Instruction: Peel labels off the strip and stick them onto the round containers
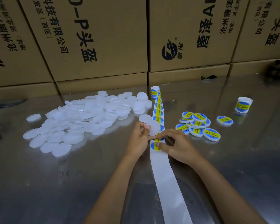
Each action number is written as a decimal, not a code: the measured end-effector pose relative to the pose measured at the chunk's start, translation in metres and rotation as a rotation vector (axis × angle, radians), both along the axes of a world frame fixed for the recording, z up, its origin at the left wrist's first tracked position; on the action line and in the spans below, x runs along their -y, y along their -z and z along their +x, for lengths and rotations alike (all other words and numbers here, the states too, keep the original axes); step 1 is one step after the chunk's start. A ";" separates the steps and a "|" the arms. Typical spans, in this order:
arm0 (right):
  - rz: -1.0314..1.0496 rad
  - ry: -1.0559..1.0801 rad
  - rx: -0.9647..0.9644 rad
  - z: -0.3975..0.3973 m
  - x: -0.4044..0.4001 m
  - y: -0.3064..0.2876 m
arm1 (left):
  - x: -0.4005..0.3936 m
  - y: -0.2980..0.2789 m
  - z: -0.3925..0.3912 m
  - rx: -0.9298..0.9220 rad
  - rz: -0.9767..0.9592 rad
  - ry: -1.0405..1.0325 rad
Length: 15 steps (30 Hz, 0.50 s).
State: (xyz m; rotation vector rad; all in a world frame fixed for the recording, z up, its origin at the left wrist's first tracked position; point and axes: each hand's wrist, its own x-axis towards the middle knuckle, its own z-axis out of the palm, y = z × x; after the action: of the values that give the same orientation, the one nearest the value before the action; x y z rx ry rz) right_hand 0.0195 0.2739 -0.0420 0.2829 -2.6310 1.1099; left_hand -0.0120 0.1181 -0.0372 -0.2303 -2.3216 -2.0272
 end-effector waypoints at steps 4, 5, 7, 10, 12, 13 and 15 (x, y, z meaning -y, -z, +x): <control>-0.004 -0.033 0.010 0.001 -0.003 -0.001 | 0.000 -0.002 0.000 0.026 0.037 0.010; 0.002 -0.034 0.015 0.001 -0.003 -0.001 | 0.001 -0.002 0.000 0.030 0.034 0.010; 0.009 -0.028 0.026 0.000 -0.004 -0.001 | 0.001 -0.001 0.000 0.036 0.032 0.012; -0.006 0.012 0.043 -0.003 -0.001 0.000 | 0.001 -0.001 -0.001 0.048 0.024 -0.002; -0.016 0.050 0.053 -0.004 0.001 0.000 | 0.000 -0.003 -0.001 0.053 0.000 -0.019; -0.022 0.063 0.056 -0.004 0.002 0.000 | 0.000 -0.003 -0.001 0.060 0.000 -0.024; -0.032 0.081 0.048 -0.002 0.003 0.000 | 0.000 -0.002 -0.002 0.074 -0.010 -0.035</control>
State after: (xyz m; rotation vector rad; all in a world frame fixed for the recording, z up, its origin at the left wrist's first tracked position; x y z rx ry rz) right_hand 0.0172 0.2710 -0.0421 0.1440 -2.6384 1.1447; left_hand -0.0140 0.1183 -0.0347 -0.1159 -2.3611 -2.0420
